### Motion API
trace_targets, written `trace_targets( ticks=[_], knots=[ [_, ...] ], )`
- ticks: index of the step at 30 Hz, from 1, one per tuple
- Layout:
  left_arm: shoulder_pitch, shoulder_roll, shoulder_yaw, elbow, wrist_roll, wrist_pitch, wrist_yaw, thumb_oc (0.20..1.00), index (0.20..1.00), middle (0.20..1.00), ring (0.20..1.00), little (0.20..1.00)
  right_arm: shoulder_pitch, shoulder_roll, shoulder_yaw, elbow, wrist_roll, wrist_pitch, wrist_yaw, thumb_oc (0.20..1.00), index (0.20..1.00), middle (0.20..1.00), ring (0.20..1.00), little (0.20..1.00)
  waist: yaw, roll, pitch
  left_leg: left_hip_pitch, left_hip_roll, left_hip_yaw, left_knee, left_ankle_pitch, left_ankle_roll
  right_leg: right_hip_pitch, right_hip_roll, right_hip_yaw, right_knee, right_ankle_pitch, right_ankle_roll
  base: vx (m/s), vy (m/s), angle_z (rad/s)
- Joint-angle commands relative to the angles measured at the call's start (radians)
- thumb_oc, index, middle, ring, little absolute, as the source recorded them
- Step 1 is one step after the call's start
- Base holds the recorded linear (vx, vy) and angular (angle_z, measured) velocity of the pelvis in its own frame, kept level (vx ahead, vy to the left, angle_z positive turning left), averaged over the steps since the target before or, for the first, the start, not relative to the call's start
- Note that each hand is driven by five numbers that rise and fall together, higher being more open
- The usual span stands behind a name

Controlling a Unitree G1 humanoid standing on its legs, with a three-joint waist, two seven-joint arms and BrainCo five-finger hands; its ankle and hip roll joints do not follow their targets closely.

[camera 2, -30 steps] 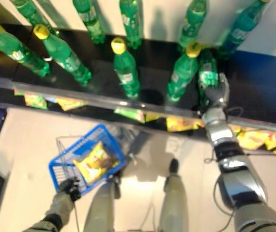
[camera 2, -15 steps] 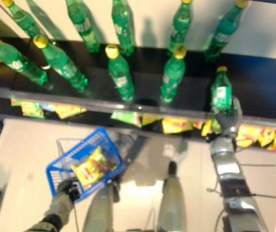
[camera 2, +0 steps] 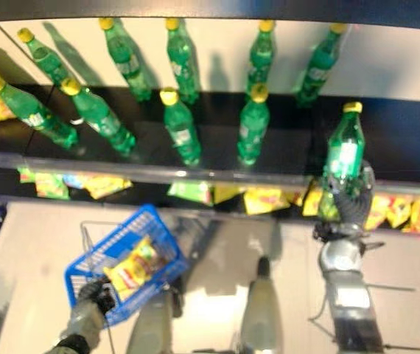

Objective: Pick up the snacks into the basket

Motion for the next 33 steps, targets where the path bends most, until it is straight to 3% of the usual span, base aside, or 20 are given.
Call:
trace_targets(
  ticks=[1, 2, 3, 4, 9, 13, 21, 33],
  knots=[
    [0.024, 0.121, 0.054, -0.045, 0.051, -0.095, 0.011, 0.200, 0.200, 0.200, 0.200, 0.200, -0.022, -0.012, -0.024, -0.194, 0.053, -0.198, 0.071, 0.200, 0.200, 0.200, 0.200, 0.200, -0.011, -0.029, -0.105, 0.029, -0.013, -0.016, 0.052, -0.061, 0.038, -0.005, 0.025, 0.027, 0.013, 0.046, 0.014, 0.02, 0.022, -0.13],
    [0.031, 0.124, 0.061, -0.053, 0.051, -0.106, 0.007, 0.200, 0.200, 0.200, 0.200, 0.200, 0.016, -0.011, -0.004, -0.230, 0.133, -0.236, 0.145, 0.200, 0.200, 0.200, 0.200, 0.200, -0.012, -0.030, -0.114, 0.037, -0.014, -0.015, 0.051, -0.061, 0.038, 0.007, 0.023, 0.025, 0.009, 0.045, 0.016, 0.02, 0.021, -0.11],
    [0.033, 0.124, 0.060, -0.053, 0.051, -0.106, 0.007, 0.200, 0.200, 0.200, 0.200, 0.200, 0.017, -0.011, -0.005, -0.231, 0.136, -0.236, 0.147, 0.200, 0.200, 0.200, 0.200, 0.200, -0.012, -0.030, -0.114, 0.037, -0.014, -0.015, 0.050, -0.061, 0.038, 0.007, 0.023, 0.025, 0.009, 0.045, 0.016, 0.02, 0.021, -0.09],
    [0.043, 0.125, 0.064, -0.071, 0.059, -0.122, -0.004, 0.200, 0.200, 0.200, 0.200, 0.200, 0.049, -0.027, 0.026, -0.268, 0.203, -0.261, 0.244, 0.200, 0.200, 0.200, 0.200, 0.200, -0.010, -0.030, -0.124, 0.046, -0.016, -0.015, 0.049, -0.062, 0.037, 0.019, 0.021, 0.021, 0.005, 0.044, 0.018, 0.00, 0.000, 0.00],
    [0.088, 0.119, 0.050, -0.144, 0.063, -0.134, -0.027, 0.200, 0.200, 0.200, 0.200, 0.200, 0.075, -0.034, 0.064, -0.323, 0.362, -0.284, 0.353, 0.200, 0.200, 0.200, 0.200, 0.200, -0.003, -0.029, -0.144, 0.061, -0.016, -0.022, 0.044, -0.061, 0.035, 0.046, 0.015, 0.005, -0.003, 0.042, 0.019, 0.01, 0.000, 0.01],
    [0.135, 0.120, 0.040, -0.211, 0.075, -0.138, -0.051, 0.200, 0.200, 0.200, 0.200, 0.200, 0.060, -0.061, 0.145, -0.390, 0.445, -0.261, 0.453, 0.200, 0.200, 0.200, 0.200, 0.200, 0.022, -0.030, -0.178, 0.081, -0.022, -0.031, 0.028, -0.058, 0.034, 0.079, 0.009, -0.019, -0.026, 0.041, 0.022, 0.03, -0.005, 0.12],
    [0.181, 0.133, 0.031, -0.324, 0.078, -0.150, -0.078, 0.200, 0.200, 0.200, 0.200, 0.200, -0.034, -0.108, 0.249, -0.397, 0.417, -0.230, 0.481, 0.200, 0.200, 0.200, 0.200, 0.200, 0.067, -0.036, -0.210, 0.090, -0.033, -0.056, 0.005, -0.051, 0.037, 0.122, -0.005, -0.066, -0.050, 0.039, 0.023, 0.02, -0.006, 0.18],
    [0.291, 0.162, 0.017, -0.738, 0.039, -0.171, -0.164, 0.200, 0.200, 0.200, 0.200, 0.200, -0.235, -0.125, 0.428, -0.283, 0.228, -0.176, 0.495, 0.200, 0.200, 0.200, 0.200, 0.200, 0.199, -0.050, -0.227, 0.034, -0.073, -0.170, -0.012, -0.024, 0.044, 0.181, -0.036, -0.206, -0.072, 0.026, 0.019, 0.02, -0.019, 0.32]
  ],
)
